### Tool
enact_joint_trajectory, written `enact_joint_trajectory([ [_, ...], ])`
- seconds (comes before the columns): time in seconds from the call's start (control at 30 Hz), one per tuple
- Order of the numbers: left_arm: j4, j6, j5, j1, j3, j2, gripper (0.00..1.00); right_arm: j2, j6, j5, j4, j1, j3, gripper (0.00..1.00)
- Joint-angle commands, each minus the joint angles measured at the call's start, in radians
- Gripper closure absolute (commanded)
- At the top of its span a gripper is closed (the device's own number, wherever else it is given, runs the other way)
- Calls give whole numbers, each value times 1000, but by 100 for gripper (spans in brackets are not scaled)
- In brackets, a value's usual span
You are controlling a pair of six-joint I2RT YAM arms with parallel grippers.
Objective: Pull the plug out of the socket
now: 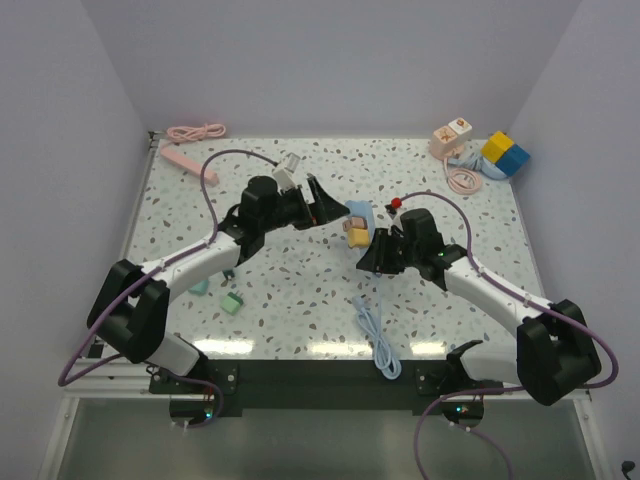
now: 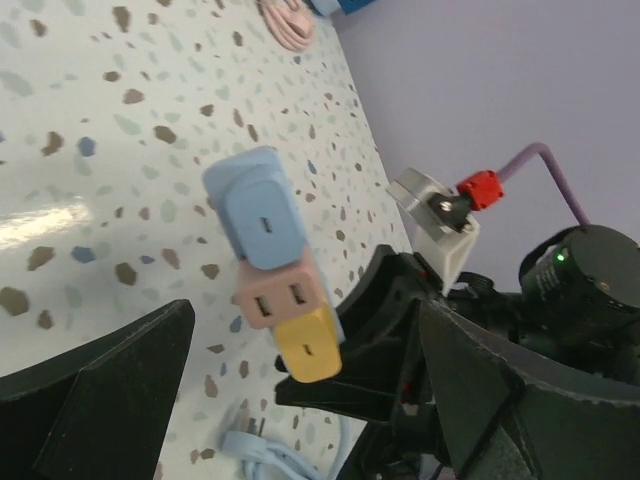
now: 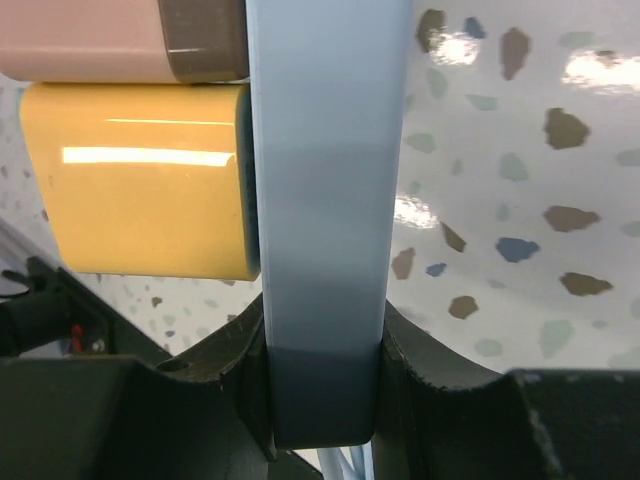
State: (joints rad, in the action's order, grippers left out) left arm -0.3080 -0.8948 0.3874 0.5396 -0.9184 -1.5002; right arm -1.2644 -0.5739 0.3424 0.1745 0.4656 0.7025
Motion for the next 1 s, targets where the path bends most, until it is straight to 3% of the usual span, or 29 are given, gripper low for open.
enact_joint_trajectory([
  [0.0,148,57,-48,81,-85,-32,0,63,36,-172,80,2,72,100],
  [0.17,162,11,-65,169,-68,-66,4,37,0,-195,85,2,89,100],
  [0.6,24,-69,-82,195,-86,-137,15,72,-38,-155,45,11,58,100],
  [0.87,0,-144,-74,226,-122,-210,32,74,-60,-256,31,90,69,100],
  [0.97,-6,-154,-97,227,-119,-210,44,57,-72,-272,25,114,74,100],
])
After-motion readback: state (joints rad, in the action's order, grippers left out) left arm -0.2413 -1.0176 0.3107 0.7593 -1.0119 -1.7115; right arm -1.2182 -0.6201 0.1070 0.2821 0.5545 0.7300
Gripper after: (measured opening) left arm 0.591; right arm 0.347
